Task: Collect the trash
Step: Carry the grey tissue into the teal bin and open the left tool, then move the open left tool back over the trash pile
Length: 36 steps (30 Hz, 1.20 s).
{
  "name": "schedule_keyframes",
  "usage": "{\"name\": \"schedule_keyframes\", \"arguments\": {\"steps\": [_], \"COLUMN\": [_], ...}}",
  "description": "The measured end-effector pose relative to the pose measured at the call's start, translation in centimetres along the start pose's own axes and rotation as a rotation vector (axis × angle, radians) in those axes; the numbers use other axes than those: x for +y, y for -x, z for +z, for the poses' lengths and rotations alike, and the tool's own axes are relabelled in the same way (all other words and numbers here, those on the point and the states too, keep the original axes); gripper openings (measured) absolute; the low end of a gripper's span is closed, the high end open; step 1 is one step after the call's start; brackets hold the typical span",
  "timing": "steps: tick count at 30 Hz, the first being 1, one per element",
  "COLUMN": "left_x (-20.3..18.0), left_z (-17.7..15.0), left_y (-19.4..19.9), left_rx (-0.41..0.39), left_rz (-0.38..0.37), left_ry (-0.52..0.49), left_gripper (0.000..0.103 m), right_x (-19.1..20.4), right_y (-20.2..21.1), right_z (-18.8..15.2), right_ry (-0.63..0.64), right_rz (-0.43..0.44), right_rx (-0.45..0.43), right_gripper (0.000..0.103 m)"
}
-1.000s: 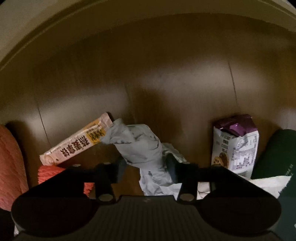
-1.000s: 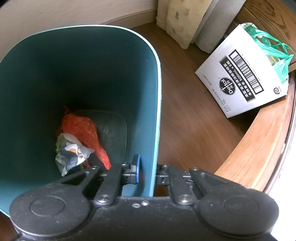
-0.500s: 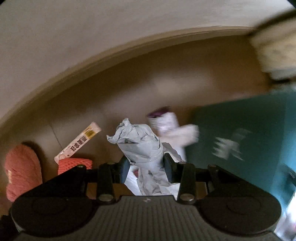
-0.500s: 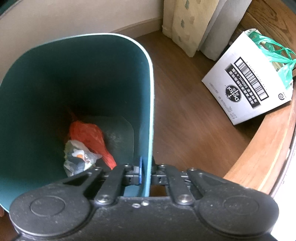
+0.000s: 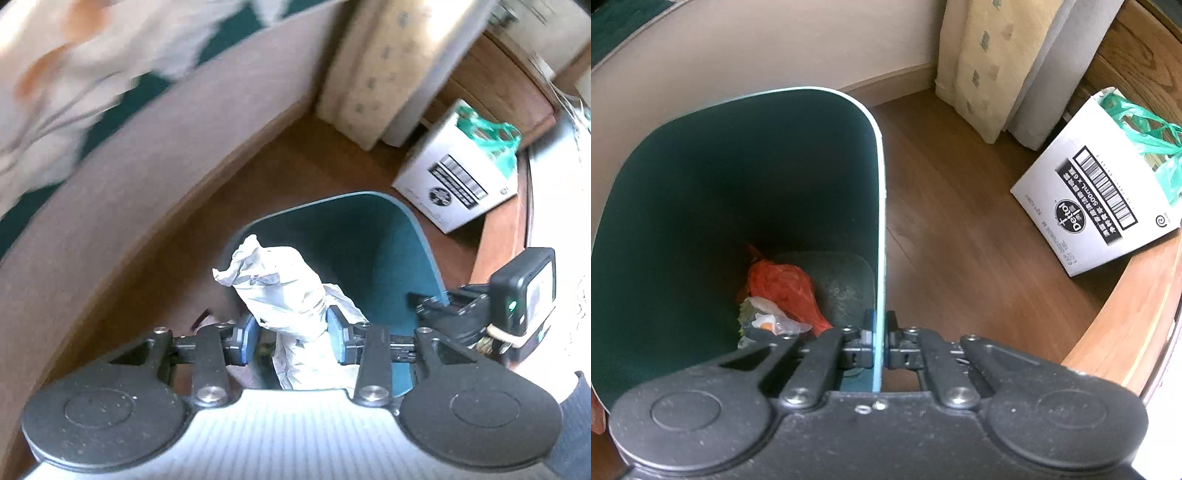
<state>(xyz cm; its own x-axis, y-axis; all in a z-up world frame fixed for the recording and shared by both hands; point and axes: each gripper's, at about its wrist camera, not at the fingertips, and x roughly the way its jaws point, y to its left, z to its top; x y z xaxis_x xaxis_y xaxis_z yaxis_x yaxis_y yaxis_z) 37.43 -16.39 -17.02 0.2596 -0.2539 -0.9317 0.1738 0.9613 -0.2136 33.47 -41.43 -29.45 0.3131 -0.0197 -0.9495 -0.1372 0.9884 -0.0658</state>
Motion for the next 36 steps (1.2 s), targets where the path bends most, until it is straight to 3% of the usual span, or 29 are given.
{"name": "schedule_keyframes", "arguments": {"steps": [7,13,17,20,22,23,30,36], "left_x": [-4.0,-4.6,-5.2,-5.5,-5.4,-5.3,-4.4,-1.7], "left_z": [1.6,1.8,1.4,1.2,1.0,0.9,0.3,-1.1], "left_y": [-7.9,-12.4,-14.1,-14.4,-13.9,-13.6,-11.2,-7.2], "left_rx": [0.086,0.184,0.202,0.200,0.192,0.184,0.135,0.100], "left_rz": [0.029,0.015,0.039,0.042,0.029,0.024,0.036,0.004], "left_ry": [-0.070,-0.046,-0.075,-0.096,-0.100,-0.101,-0.157,-0.116], "left_gripper": [0.038,0.038,0.040,0.044,0.060,0.062,0.062,0.062], "right_x": [-0.1,0.1,0.2,0.2,0.2,0.2,0.2,0.3], "right_y": [-0.2,-0.1,0.0,0.0,0.1,0.1,-0.1,-0.1], "right_z": [0.0,-0.1,-0.1,-0.1,-0.1,-0.1,0.1,0.1], "right_ry": [-0.013,-0.009,-0.008,-0.009,-0.009,-0.008,-0.010,-0.013], "right_rz": [-0.006,-0.011,-0.010,-0.011,-0.010,-0.011,-0.019,-0.021], "right_rx": [0.002,0.001,-0.001,0.000,0.000,0.000,0.007,0.009], "right_gripper": [0.002,0.002,0.002,0.002,0.002,0.002,0.002,0.002]}}
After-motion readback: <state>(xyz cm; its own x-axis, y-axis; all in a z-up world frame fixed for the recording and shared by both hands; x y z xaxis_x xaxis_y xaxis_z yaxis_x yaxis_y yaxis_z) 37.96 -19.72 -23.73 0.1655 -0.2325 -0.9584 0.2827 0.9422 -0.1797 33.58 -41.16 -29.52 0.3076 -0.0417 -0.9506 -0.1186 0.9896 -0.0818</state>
